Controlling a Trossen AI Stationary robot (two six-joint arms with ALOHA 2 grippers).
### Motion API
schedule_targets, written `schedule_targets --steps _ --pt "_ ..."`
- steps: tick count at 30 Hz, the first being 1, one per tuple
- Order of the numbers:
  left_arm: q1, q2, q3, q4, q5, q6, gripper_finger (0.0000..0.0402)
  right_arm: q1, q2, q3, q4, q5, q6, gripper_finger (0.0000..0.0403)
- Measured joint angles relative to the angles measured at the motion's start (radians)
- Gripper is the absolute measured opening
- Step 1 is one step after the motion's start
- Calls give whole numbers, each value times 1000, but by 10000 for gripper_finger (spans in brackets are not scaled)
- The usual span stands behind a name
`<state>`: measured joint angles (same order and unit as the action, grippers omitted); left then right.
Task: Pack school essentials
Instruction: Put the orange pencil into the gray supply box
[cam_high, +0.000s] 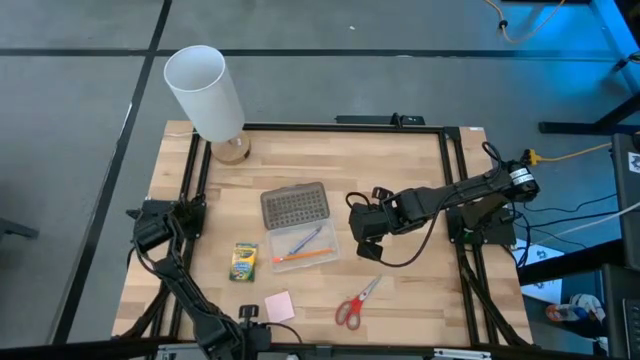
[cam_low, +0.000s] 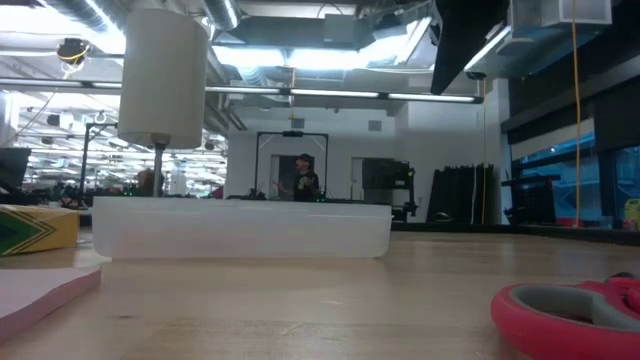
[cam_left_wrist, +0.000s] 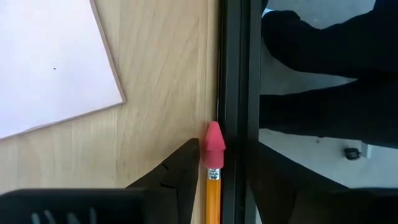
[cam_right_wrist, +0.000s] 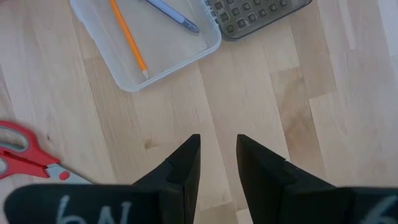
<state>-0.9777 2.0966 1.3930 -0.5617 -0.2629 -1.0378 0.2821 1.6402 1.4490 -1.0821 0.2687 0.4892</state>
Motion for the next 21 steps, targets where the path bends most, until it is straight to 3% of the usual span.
schedule_targets --steps 14,18,21 --pt "11 7 3 -3 14 2 11 0 0 0 0 0 0 106" --pt "11 1 43 -47 11 26 6 0 0 0 0 0 0 106" --pt "12 -7 94 -172 -5 38 3 0 0 0 0 0 0 106"
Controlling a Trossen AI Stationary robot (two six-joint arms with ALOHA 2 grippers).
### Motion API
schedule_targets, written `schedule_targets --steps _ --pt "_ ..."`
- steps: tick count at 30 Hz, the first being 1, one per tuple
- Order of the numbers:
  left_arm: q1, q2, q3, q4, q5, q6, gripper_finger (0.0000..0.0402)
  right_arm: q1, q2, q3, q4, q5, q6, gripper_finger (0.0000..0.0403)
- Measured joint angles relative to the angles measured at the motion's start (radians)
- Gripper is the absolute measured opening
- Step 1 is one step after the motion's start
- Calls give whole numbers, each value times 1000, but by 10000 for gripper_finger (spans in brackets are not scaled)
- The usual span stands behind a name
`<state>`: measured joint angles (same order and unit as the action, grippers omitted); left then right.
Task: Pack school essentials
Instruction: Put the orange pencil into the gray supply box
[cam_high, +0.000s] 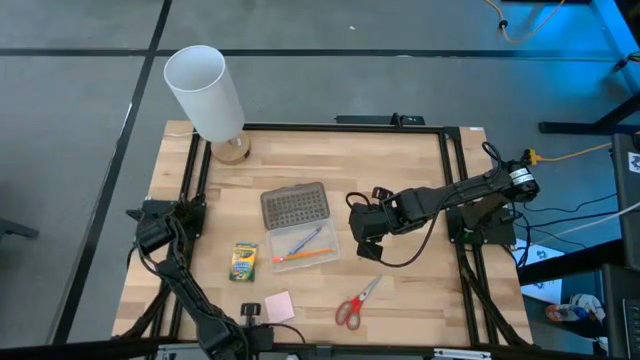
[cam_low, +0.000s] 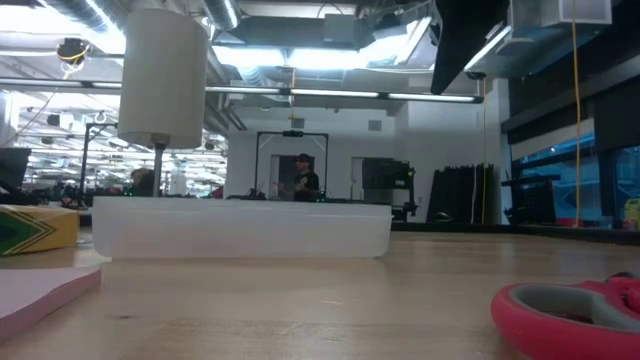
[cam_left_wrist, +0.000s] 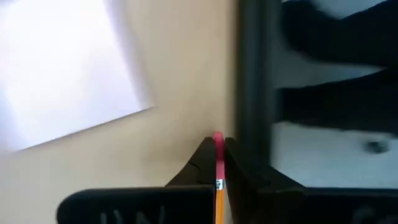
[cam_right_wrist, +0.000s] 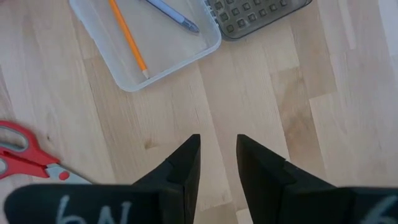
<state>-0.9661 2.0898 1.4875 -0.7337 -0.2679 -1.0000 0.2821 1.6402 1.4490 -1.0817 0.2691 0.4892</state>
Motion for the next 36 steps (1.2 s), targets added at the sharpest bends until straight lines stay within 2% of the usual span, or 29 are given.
schedule_targets --steps 6,12,18,23,28,33,36 --pt "1 -6 73 -221 -8 -21 1 0 0 0 0 0 2 106" --pt "27 -7 81 -278 -29 50 0 1 1 0 0 0 1 106" --pt "96 -7 81 -312 -26 205 0 2 1 0 -1 -3 4 106" --pt "185 -58 81 -350 -14 338 0 18 1 0 -12 -9 4 106" --pt "290 -195 83 -382 -7 460 0 48 1 0 -54 -35 13 106" --pt "462 -288 84 -372 -14 591 0 84 1 0 -104 -37 30 106" --pt "584 -304 84 -344 22 680 0 103 0 0 -140 -38 53 106"
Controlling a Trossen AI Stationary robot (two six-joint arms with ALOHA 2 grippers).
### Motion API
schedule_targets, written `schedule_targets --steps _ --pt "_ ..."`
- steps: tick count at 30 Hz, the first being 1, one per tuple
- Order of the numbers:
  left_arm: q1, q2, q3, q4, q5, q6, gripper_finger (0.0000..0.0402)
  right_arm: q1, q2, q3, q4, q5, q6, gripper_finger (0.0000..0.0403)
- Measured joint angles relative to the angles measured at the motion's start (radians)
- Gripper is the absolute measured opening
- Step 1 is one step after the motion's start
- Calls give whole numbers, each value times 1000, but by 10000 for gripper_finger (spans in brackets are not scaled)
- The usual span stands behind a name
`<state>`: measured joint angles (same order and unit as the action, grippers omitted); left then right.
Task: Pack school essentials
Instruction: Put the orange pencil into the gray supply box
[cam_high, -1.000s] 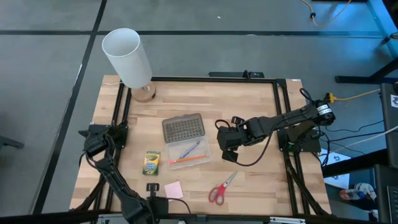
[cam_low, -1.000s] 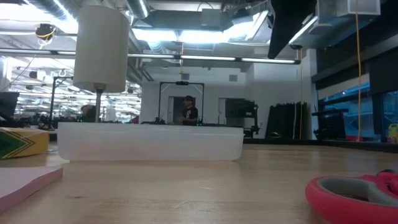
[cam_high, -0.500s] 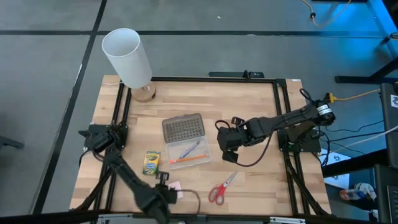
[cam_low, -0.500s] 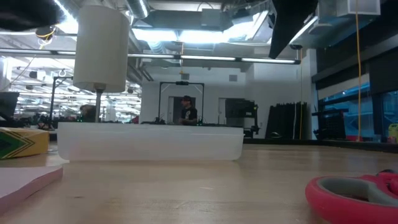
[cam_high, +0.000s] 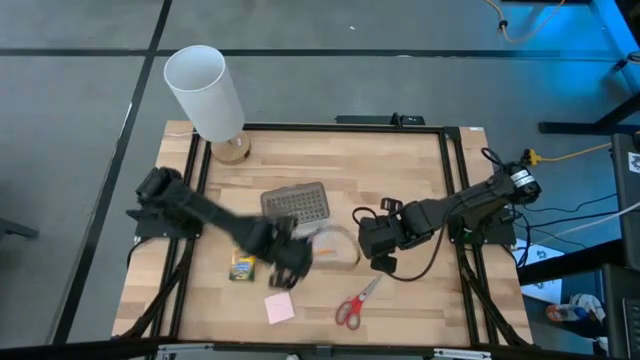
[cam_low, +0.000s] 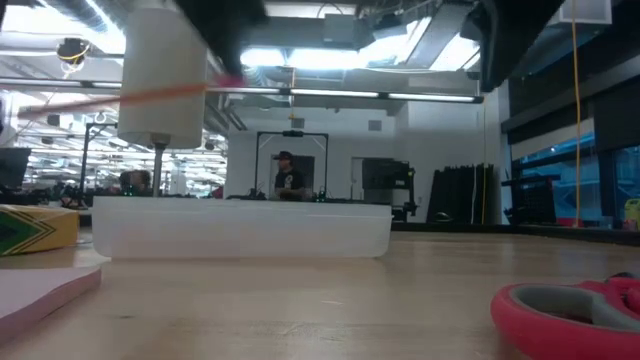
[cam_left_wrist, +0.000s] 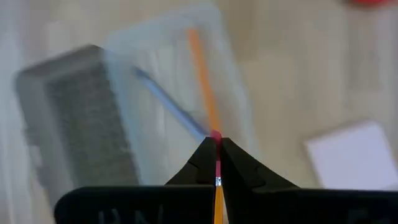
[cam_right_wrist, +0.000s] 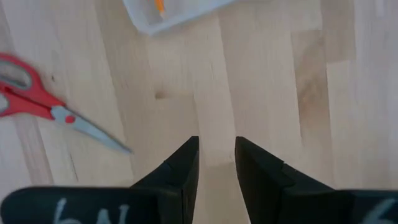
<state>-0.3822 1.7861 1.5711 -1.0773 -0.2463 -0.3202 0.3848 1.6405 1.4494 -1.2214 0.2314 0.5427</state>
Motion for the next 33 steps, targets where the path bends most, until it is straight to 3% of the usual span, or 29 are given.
schedule_targets --steps 5,11,17,27,33 --pt "156 0 0 160 139 99 0 32 -15 0 -82 1 74 106" --pt "201 8 0 262 217 173 0 77 -63 0 -174 7 189 106" --pt "208 12 0 270 212 147 3 127 -112 0 -185 40 256 106" --pt "213 12 0 318 167 148 64 184 -122 0 -184 49 320 106" --pt "206 12 0 258 166 143 73 212 -122 0 -182 48 352 106"
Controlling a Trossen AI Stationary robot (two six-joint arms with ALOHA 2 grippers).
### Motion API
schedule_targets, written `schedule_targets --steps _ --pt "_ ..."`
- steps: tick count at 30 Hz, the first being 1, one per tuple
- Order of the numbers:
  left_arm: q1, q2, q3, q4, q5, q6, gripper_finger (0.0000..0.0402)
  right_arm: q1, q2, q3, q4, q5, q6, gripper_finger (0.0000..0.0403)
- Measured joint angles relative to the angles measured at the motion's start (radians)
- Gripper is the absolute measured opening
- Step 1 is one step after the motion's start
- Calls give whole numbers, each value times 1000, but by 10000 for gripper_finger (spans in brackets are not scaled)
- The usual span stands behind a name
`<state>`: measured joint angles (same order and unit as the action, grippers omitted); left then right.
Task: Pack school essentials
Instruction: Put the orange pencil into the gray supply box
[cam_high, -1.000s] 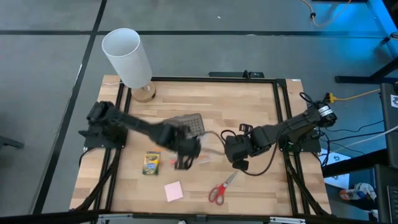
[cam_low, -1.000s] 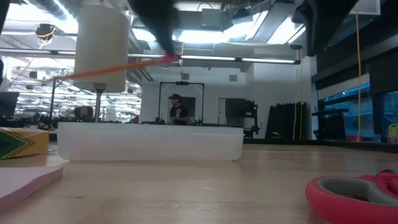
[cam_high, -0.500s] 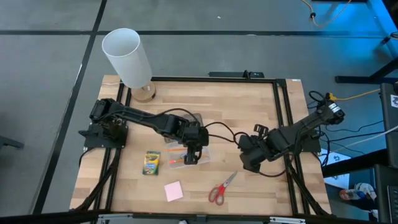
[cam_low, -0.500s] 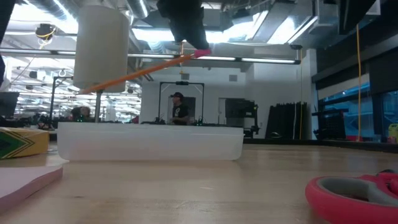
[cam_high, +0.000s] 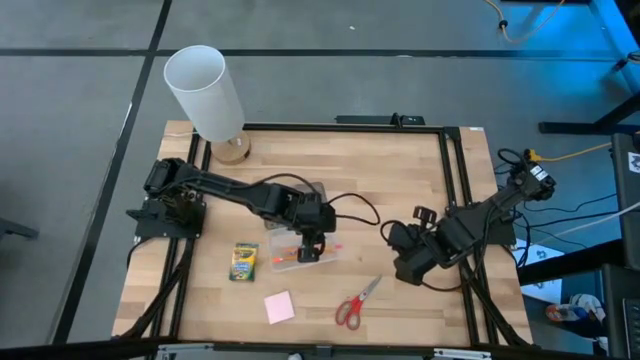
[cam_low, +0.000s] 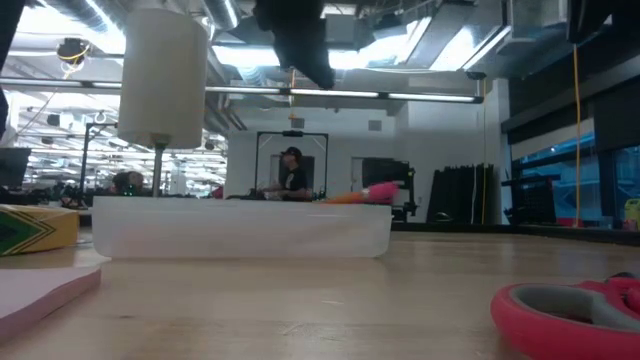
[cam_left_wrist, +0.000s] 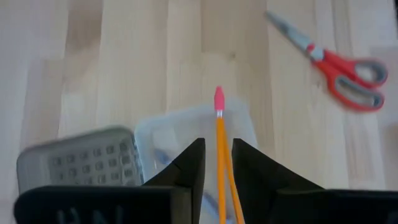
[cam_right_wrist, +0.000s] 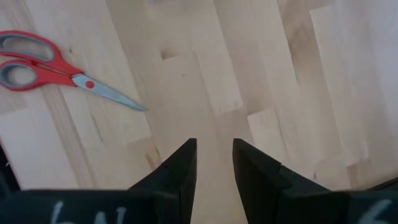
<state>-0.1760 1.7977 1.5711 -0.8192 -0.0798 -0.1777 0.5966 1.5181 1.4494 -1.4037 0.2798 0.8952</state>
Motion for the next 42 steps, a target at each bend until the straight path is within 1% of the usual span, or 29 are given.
schedule_targets --steps 7,9,11,15,17,19,25,27,29,33,37,42 --pt "-35 -34 0 -131 0 -61 73 19 0 0 19 8 43 106" --pt "-54 -54 0 -171 2 -91 74 19 0 0 48 29 43 106" --pt "-82 -77 0 -228 11 -132 72 19 3 0 91 71 42 106" --pt "-167 -123 0 -340 22 -220 69 7 37 0 130 152 43 106" --pt "-225 -135 0 -384 11 -266 68 -9 67 -4 135 169 43 106" --pt "-288 -145 0 -418 2 -304 68 -33 99 -33 184 170 33 106" --pt "-467 -146 0 -462 -92 -397 68 -136 177 -234 511 98 -115 106" --pt "-507 -146 0 -461 -146 -442 68 -182 180 -301 613 83 -126 106" --pt "-543 -146 0 -461 -196 -475 68 -225 182 -370 761 46 -148 106" --pt "-606 -146 0 -460 -249 -527 68 -269 182 -478 1018 -21 -174 106" --pt "-645 -146 0 -461 -301 -550 68 -282 182 -545 1156 -22 -192 106" --pt "-666 -146 0 -460 -329 -555 68 -280 182 -578 1279 -31 -214 106"
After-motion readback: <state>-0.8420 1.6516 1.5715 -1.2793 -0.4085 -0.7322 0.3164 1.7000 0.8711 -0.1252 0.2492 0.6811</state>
